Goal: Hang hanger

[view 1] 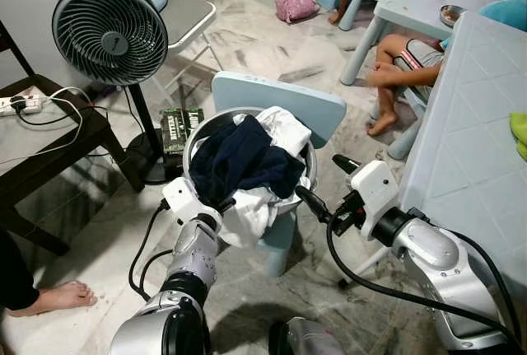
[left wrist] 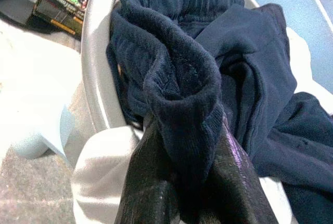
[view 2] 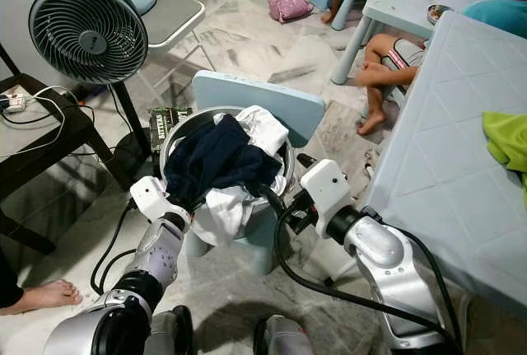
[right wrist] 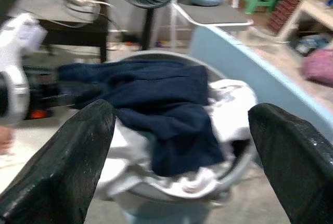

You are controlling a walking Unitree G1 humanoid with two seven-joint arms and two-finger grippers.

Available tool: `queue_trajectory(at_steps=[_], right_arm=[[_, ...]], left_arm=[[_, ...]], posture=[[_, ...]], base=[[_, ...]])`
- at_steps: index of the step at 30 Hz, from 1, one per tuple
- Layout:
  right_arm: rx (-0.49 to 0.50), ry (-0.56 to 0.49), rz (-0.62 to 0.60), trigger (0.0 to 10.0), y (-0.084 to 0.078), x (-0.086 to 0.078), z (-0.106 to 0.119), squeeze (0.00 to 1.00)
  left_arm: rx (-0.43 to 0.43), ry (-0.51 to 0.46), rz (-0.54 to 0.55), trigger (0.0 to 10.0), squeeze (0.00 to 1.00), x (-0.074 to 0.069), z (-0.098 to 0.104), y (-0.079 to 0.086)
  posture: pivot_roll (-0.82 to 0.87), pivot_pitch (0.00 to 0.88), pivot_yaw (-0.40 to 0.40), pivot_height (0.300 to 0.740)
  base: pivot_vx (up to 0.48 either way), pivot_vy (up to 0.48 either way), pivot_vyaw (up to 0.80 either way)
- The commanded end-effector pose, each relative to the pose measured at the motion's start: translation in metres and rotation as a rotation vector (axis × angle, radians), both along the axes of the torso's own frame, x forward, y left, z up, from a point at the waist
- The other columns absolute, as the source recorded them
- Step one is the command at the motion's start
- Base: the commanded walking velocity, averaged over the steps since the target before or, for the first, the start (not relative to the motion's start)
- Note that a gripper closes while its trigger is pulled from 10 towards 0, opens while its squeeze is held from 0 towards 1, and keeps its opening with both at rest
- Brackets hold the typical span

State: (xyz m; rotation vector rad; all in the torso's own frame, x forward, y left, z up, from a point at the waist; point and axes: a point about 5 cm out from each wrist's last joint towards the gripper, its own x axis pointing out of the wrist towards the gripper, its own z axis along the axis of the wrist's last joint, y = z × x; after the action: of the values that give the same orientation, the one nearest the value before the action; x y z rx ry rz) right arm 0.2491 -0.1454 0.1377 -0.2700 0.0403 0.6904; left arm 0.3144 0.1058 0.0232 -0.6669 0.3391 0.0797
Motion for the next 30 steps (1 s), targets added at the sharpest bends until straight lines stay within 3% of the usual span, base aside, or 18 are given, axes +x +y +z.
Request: queue_trajectory(at_steps=[1, 6, 14, 18, 19, 20, 21, 24, 28, 29, 30], right_arm=[[0.004, 0.033, 0.041, 10.0, 0.003, -0.001, -0.007, 0.00], [-0.003, 0.077, 0.148, 10.0, 0.015, 0.003, -0.016, 0.00], [0.005, 0.040, 0.132, 10.0, 0.026, 0.019, -0.022, 0.00], [0.023, 0.012, 0.125, 10.0, 0.036, 0.028, -0.020, 0.00], [0.022, 0.010, 0.124, 10.0, 0.036, 0.028, -0.021, 0.00], [0.022, 0.008, 0.124, 10.0, 0.036, 0.029, -0.021, 0.00], [0.021, 0.006, 0.120, 10.0, 0.035, 0.030, -0.022, 0.00], [0.014, -0.016, 0.109, 10.0, 0.034, 0.033, -0.022, 0.00], [0.011, -0.034, 0.087, 10.0, 0.033, 0.039, -0.020, 0.00], [0.013, -0.040, 0.079, 10.0, 0.033, 0.041, -0.019, 0.00], [0.015, -0.049, 0.067, 10.0, 0.033, 0.043, -0.018, 0.00]], left_arm=[[0.023, -0.005, -0.012, 0.0, 0.00, 0.003, 0.003, -0.003], [0.076, -0.023, -0.008, 0.0, 0.00, 0.011, 0.011, 0.003], [0.122, -0.060, -0.020, 0.0, 0.00, 0.023, 0.025, 0.009], [0.187, -0.078, -0.015, 0.0, 0.00, 0.034, 0.038, 0.013], [0.199, -0.076, -0.017, 3.1, 0.00, 0.036, 0.041, 0.013], [0.206, -0.074, -0.020, 3.1, 0.00, 0.037, 0.043, 0.013], [0.224, -0.075, -0.024, 10.0, 0.00, 0.039, 0.045, 0.012], [0.337, -0.119, -0.030, 10.0, 0.00, 0.045, 0.060, 0.010], [0.317, -0.139, -0.009, 10.0, 0.00, 0.049, 0.068, 0.011], [0.312, -0.149, -0.008, 2.5, 0.00, 0.049, 0.070, 0.012], [0.296, -0.182, -0.013, 0.0, 0.00, 0.048, 0.072, 0.012]], posture=[[-0.15, 0.145, -0.048, 0.740], [-0.12, 0.101, -0.035, 0.740], [-0.08, 0.061, -0.013, 0.740], [-0.05, 0.051, 0.003, 0.740], [-0.05, 0.056, 0.007, 0.740], [-0.04, 0.059, 0.011, 0.740], [-0.04, 0.064, 0.010, 0.740], [-0.02, 0.083, 0.005, 0.740], [0.00, 0.096, 0.010, 0.740], [0.00, 0.095, 0.011, 0.740], [-0.01, 0.081, 0.013, 0.740]], base=[[0.000, 0.000, 0.00], [0.000, 0.000, 0.00], [0.000, 0.000, 0.00], [0.000, 0.000, 0.00], [0.000, 0.000, 0.00], [0.000, 0.000, 0.00], [0.000, 0.000, 0.00], [0.000, 0.000, 0.00], [0.000, 0.000, 0.00], [0.000, 0.000, 0.00], [0.000, 0.000, 0.00]])
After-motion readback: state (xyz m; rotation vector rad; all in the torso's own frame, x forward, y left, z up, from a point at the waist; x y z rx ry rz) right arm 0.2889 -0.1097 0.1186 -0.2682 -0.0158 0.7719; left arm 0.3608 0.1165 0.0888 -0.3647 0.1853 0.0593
